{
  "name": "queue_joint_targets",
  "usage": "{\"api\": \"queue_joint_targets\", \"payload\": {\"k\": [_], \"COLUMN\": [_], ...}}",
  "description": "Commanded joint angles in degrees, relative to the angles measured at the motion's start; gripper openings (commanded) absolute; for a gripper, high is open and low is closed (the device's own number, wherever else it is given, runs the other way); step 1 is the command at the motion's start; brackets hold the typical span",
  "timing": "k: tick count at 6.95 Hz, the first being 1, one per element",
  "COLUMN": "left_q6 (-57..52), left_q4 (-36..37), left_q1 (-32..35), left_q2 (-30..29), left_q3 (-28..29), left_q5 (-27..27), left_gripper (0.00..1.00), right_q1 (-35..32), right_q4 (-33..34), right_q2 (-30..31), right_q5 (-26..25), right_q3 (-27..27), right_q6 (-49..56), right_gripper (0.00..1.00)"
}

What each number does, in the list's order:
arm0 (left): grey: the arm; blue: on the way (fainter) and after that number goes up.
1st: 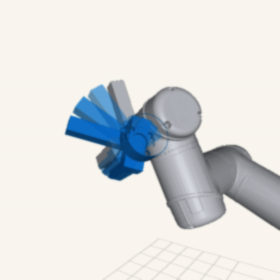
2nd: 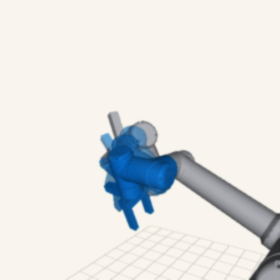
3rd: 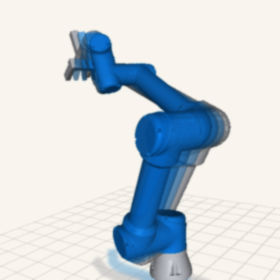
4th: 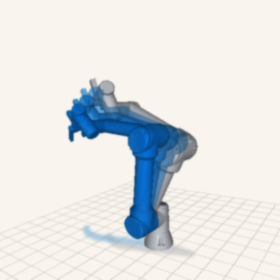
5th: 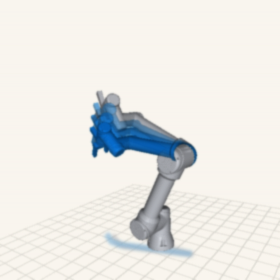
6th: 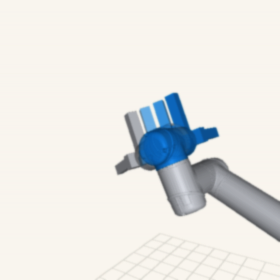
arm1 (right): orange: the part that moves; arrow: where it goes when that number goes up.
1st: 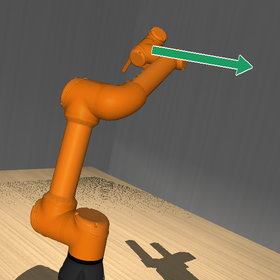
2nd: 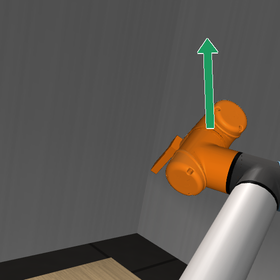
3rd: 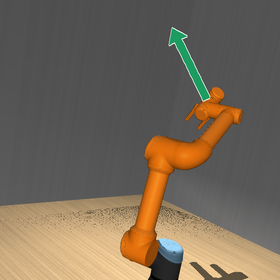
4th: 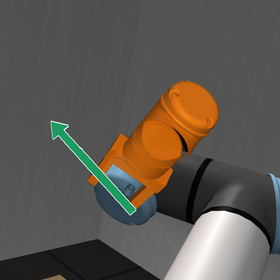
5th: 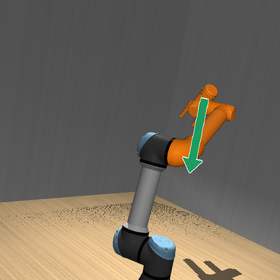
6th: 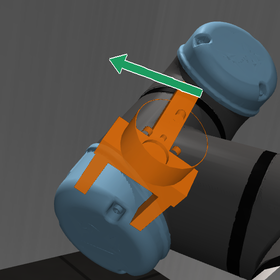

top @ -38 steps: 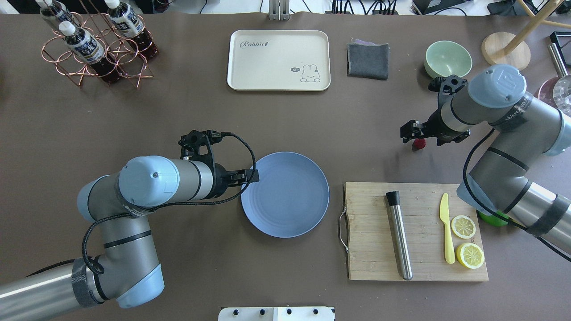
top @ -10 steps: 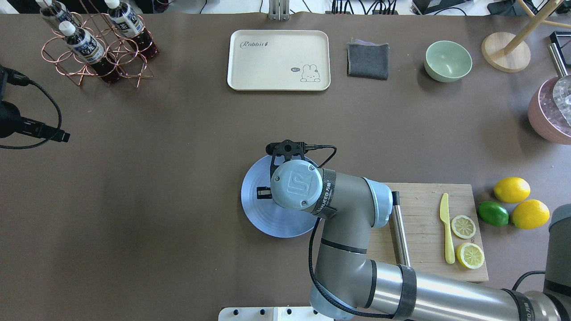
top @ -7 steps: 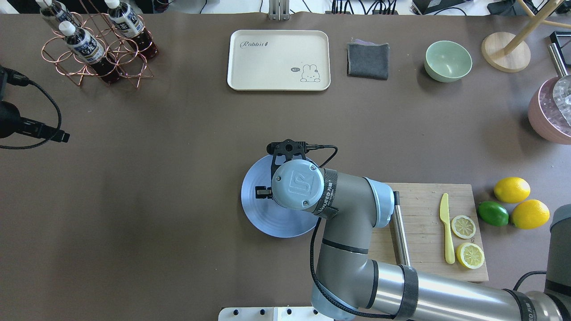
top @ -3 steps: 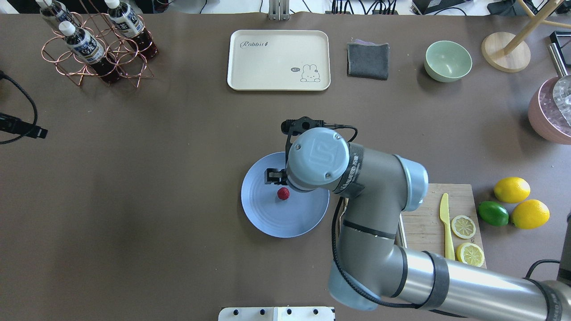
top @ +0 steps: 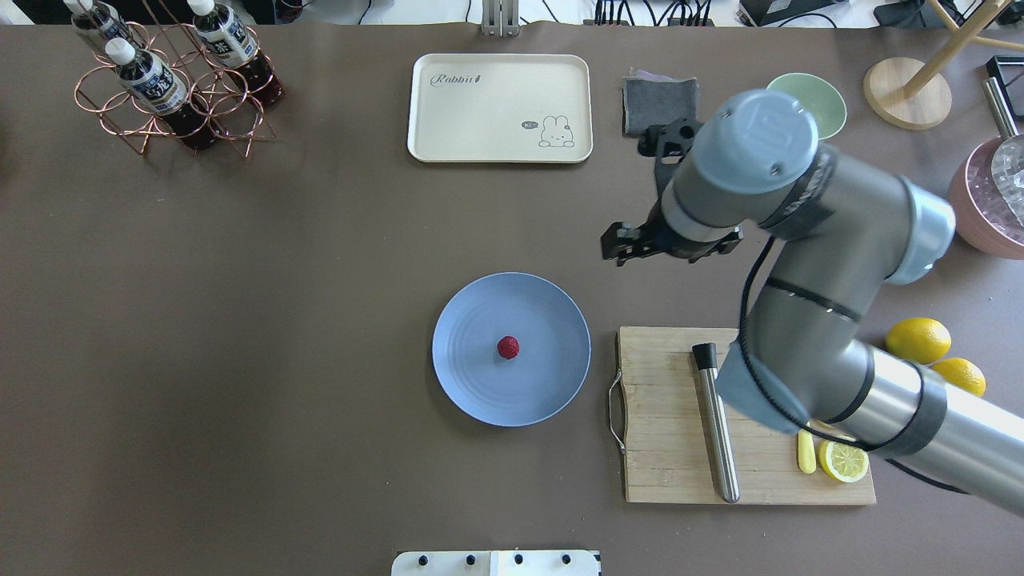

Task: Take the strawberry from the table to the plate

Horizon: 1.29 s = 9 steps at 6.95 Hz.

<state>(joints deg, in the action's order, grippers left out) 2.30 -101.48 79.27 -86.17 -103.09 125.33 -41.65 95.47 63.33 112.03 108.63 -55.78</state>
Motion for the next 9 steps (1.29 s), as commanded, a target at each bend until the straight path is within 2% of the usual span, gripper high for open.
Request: {"api": "queue_joint_targets", "payload": {"k": [1, 2, 4, 5, 8, 9], "left_q6": [-6.9, -6.9, -6.9, -7.0, -7.0, -7.0], "left_q4": [5.6, 5.7, 5.5, 5.3, 5.0, 4.9], "left_q1": [7.5, 8.1, 8.1, 8.1, 8.1, 8.1], "left_q2": [0.3, 0.3, 0.2, 0.2, 0.2, 0.1], "left_q3": [0.3, 0.7, 2.9, 3.2, 4.6, 5.2], "left_q5": [0.3, 1.0, 4.9, 4.9, 5.1, 5.0], "left_gripper": [0.98, 0.98, 0.98, 0.98, 0.98, 0.98], "right_q1": [-15.4, -23.0, -33.2, -38.7, -49.9, -51.0], "right_q4": [0.0, 0.0, -0.1, -0.1, -0.1, -0.1], "right_q2": [9.8, 13.7, 20.4, 21.2, 22.6, 23.3], "right_q5": [10.8, 15.5, 18.7, 21.4, 23.0, 23.7], "right_q3": [0.5, -0.3, -3.2, -6.4, -16.9, -17.2], "right_q6": [19.9, 30.0, 43.8, 51.1, 66.6, 66.9], "right_gripper": [1.0, 1.0, 1.0, 1.0, 1.0, 1.0]}}
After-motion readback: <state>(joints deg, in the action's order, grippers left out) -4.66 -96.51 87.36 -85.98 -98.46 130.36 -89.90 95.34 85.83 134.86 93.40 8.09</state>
